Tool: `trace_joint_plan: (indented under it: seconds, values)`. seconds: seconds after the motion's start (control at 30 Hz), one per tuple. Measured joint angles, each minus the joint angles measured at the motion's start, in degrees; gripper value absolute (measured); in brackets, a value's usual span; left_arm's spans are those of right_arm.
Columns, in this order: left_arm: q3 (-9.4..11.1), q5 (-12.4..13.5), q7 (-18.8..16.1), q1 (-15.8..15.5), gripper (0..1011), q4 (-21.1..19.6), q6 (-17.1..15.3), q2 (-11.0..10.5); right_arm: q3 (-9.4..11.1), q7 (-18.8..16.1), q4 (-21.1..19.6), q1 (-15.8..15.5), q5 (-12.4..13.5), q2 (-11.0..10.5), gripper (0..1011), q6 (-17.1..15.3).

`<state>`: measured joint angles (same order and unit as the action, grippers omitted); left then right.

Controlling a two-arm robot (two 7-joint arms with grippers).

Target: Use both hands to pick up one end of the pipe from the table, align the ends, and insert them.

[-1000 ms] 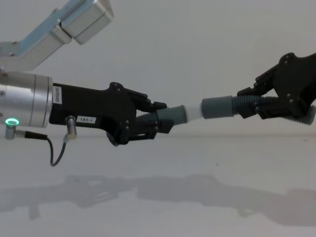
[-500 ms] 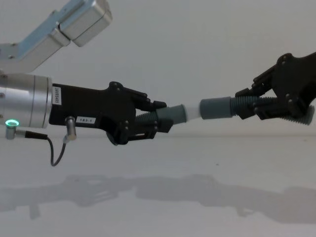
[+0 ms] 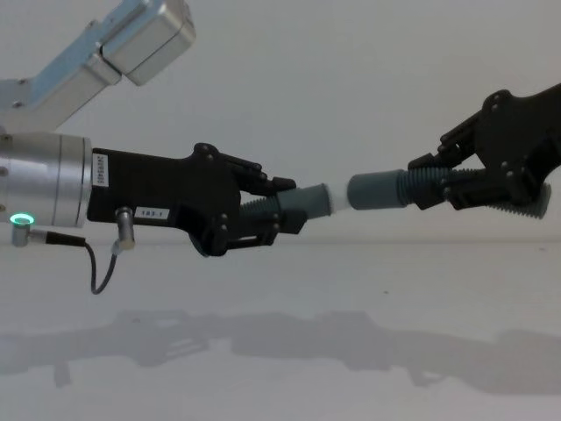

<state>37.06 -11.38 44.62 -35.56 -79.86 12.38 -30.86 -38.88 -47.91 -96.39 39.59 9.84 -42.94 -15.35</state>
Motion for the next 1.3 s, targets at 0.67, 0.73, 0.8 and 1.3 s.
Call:
trace_joint_plan:
  seconds: [0.67, 0.73, 0.8, 1.3]
  values:
    - [0.48, -0.46, 1.03, -0.4, 336, 0.43, 0.12, -0.07, -0.3, -0.01, -0.28, 0.26, 0.78, -0.11, 244, 0.04]
    - [0.51, -0.49, 1.07, -0.41, 336, 0.45, 0.12, -0.09, -0.32, 0.0, -0.3, 0.27, 0.83, -0.12, 244, 0.05]
    - [0.53, -0.51, 1.11, -0.42, 336, 0.46, 0.12, -0.09, -0.33, 0.0, -0.31, 0.29, 0.85, -0.12, 244, 0.05]
    - [0.61, -0.59, 1.23, -0.49, 336, 0.53, 0.12, -0.09, -0.36, 0.04, -0.36, 0.33, 0.94, -0.13, 244, 0.04]
